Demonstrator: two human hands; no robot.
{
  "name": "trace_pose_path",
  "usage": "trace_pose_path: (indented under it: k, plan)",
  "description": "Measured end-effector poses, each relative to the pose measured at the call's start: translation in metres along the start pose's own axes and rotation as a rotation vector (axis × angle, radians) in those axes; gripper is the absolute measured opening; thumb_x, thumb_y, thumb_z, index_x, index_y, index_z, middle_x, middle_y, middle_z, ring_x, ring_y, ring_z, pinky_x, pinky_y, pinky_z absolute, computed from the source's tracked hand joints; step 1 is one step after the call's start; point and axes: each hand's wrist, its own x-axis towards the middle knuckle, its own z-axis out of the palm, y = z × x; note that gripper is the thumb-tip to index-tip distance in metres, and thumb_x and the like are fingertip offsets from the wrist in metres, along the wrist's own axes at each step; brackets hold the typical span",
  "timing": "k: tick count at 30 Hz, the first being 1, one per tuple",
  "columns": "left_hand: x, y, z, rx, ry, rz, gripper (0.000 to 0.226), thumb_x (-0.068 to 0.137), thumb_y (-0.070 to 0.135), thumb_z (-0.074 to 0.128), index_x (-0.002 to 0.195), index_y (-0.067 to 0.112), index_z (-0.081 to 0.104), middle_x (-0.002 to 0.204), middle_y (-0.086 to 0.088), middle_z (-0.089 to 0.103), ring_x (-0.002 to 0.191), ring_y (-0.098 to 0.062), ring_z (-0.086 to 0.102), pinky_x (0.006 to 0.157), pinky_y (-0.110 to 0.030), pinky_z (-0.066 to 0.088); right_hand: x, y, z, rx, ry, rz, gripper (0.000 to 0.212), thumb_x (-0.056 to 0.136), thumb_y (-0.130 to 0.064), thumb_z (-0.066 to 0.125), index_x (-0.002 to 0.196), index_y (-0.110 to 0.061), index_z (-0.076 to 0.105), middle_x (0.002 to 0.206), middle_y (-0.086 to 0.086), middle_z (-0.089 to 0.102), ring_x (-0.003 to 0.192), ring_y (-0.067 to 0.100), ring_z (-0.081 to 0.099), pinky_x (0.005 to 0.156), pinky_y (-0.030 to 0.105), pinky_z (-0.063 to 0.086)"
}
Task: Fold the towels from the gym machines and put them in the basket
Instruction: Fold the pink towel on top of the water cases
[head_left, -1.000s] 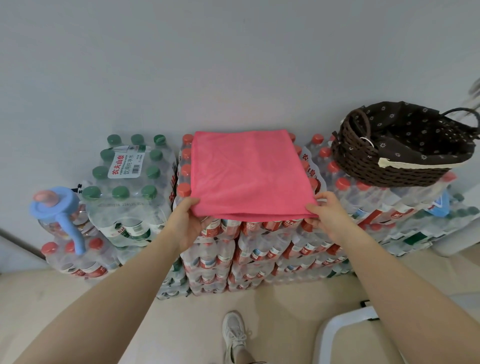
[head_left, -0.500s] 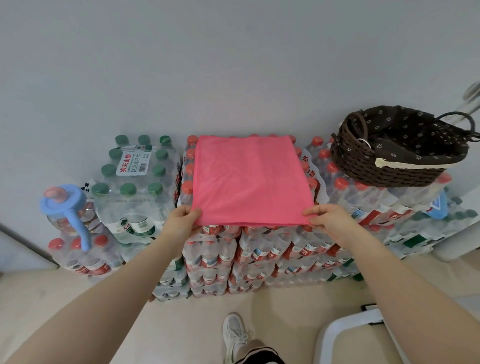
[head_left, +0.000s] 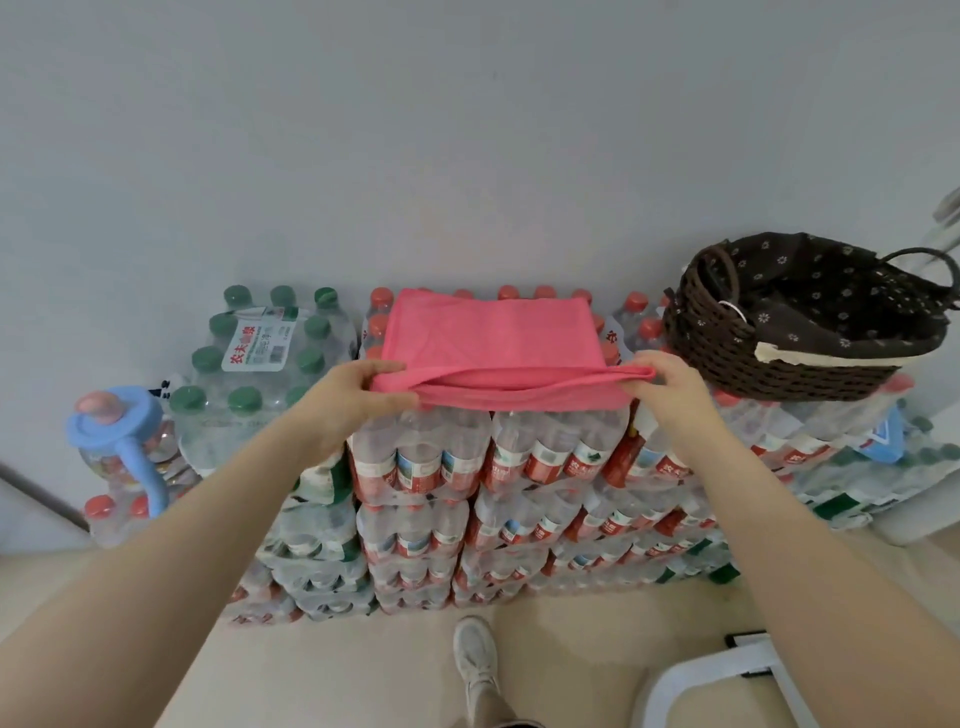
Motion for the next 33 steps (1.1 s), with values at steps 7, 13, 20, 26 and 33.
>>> trace_pose_path:
  k: [7, 13, 20, 26, 33]
  plan:
    - [0.066, 0.043, 0.002, 0.630, 0.344, 0.181, 0.017, 0.082, 0.003, 0.055, 0.095, 0.002, 0.066, 0.077, -0.005, 0.056, 0.079, -0.024, 0.052, 0.062, -0.026, 0.032, 0.083, -0.002, 0.013, 0.294, 0.017, 0.133, 0.012, 0.084, 0.001, 0.052, 0.086, 0.000, 0.064, 0.077, 0.006, 0.056, 0.080, 0.020, 0.050, 0.075, 0.033, 0.037]
    - [0.127, 0.043, -0.007, 0.366, 0.278, -0.023, 0.018, 0.090, 0.023, 0.054, 0.078, 0.010, 0.059, 0.063, -0.002, 0.043, 0.056, -0.010, 0.037, 0.053, -0.022, 0.029, 0.146, -0.002, 0.033, 0.038, -0.015, 0.081, 0.017, 0.085, -0.003, 0.051, 0.094, -0.010, 0.064, 0.089, 0.006, 0.062, 0.079, 0.017, 0.056, 0.066, 0.027, 0.041]
    - [0.165, 0.032, -0.008, 0.634, 0.288, -0.075, 0.032, 0.094, 0.026, 0.045, 0.067, 0.009, 0.044, 0.066, -0.002, 0.045, 0.071, -0.023, 0.046, 0.057, -0.030, 0.029, 0.179, 0.009, 0.040, -0.367, -0.157, 0.042, 0.027, 0.089, -0.019, 0.052, 0.064, -0.009, 0.052, 0.068, 0.007, 0.055, 0.070, 0.021, 0.049, 0.058, 0.032, 0.031]
    - [0.176, 0.031, -0.010, 0.682, 0.313, -0.059, 0.023, 0.096, 0.021, 0.038, 0.086, 0.005, 0.051, 0.091, -0.016, 0.058, 0.084, -0.028, 0.051, 0.072, -0.031, 0.034, 0.194, 0.013, 0.039, -0.418, -0.154, 0.072, 0.024, 0.090, -0.013, 0.043, 0.067, -0.008, 0.046, 0.070, 0.008, 0.050, 0.074, 0.023, 0.048, 0.054, 0.031, 0.028]
    - [0.191, 0.023, 0.000, 0.834, 0.465, -0.065, 0.036, 0.098, 0.027, 0.031, 0.103, 0.001, 0.056, 0.107, -0.024, 0.062, 0.099, -0.038, 0.057, 0.077, -0.038, 0.042, 0.200, 0.016, 0.048, -0.563, -0.116, -0.032, 0.025, 0.097, -0.018, 0.038, 0.102, -0.002, 0.058, 0.105, 0.019, 0.062, 0.098, 0.035, 0.056, 0.070, 0.029, 0.033]
